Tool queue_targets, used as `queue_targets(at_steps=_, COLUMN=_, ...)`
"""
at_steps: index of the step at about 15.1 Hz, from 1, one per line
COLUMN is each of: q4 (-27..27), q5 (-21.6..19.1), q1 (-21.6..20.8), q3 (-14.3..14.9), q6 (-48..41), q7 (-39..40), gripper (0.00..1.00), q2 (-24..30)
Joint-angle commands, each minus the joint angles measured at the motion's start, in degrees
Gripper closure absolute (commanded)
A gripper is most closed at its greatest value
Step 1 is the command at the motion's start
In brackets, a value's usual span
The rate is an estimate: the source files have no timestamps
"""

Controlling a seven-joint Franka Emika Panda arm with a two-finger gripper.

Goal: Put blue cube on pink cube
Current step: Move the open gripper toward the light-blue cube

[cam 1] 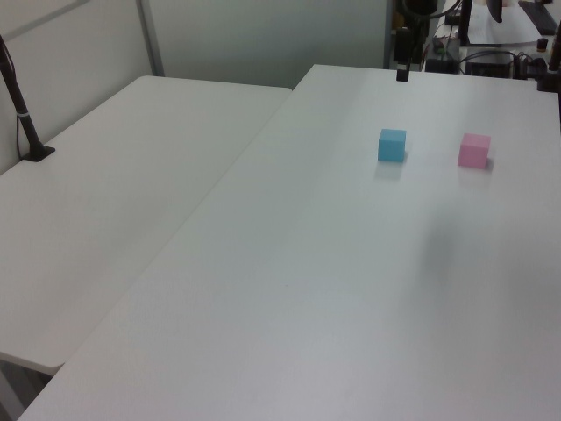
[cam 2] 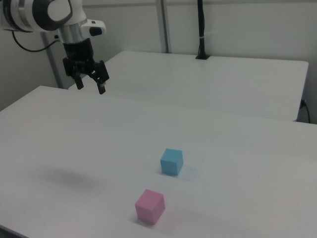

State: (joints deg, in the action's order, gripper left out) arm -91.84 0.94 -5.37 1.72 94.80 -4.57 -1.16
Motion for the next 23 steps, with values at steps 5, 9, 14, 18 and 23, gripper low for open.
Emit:
queue_targets(at_steps=5, q4=0.9, q5=-1.2, q1=3.7, q3=0.3, q6=-0.1, q7=4.1, gripper=0.00, q2=-0.2)
queue_targets(at_steps=9, q4=1.0, q5=-1.2, q1=7.5, q3=0.3, q6=0.2, q7=8.4, gripper=0.00, q2=-0.7)
queue_targets(at_steps=14, q4=1.1, q5=-0.4, q1=12.5, q3=0.4, q6=0.4, q7=14.8, gripper=0.00, q2=-1.5)
queue_targets(at_steps=18, q4=3.1, q5=0.6, q1=16.3, q3=0.4, q6=0.6, q7=19.7, gripper=0.00, q2=-4.5)
queue_targets(at_steps=23, q4=5.9, q5=1.3, q1=18.1, q3=0.4, q6=0.6, q7=21.7, gripper=0.00, q2=-8.3)
